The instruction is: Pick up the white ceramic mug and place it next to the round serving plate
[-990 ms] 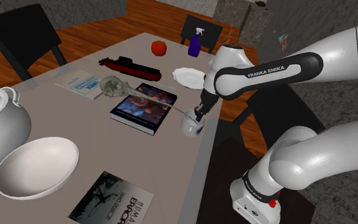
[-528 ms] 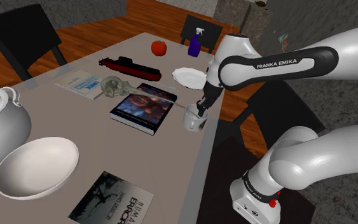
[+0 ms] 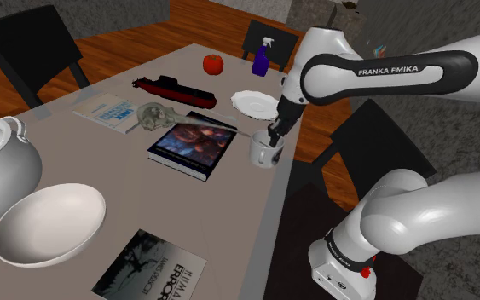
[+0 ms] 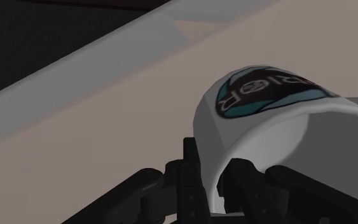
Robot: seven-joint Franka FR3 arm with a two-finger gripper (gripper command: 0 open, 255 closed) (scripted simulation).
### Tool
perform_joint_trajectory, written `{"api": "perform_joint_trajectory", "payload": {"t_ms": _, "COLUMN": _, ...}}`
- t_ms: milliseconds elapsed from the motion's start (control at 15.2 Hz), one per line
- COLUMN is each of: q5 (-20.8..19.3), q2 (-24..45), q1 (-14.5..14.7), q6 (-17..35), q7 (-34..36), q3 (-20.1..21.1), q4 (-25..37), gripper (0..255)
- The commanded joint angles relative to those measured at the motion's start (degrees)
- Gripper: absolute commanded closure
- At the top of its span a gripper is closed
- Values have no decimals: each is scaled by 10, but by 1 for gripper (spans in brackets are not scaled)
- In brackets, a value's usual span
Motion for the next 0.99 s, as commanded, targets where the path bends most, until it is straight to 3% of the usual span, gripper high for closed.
{"api": "perform_joint_trajectory", "payload": {"t_ms": 0, "q5": 0, "q2": -4, "q1": 0, "q6": -18, "q7": 1, "q3": 1, "q4": 15, "gripper": 255}}
{"api": "perform_joint_trajectory", "payload": {"t_ms": 660, "q5": 0, "q2": -21, "q1": 1, "q6": -100, "q7": 5, "q3": 3, "q4": 79, "gripper": 255}}
{"api": "perform_joint_trajectory", "payload": {"t_ms": 924, "q5": -24, "q2": 19, "q1": -22, "q6": -92, "q7": -50, "q3": -43, "q4": 111, "gripper": 255}}
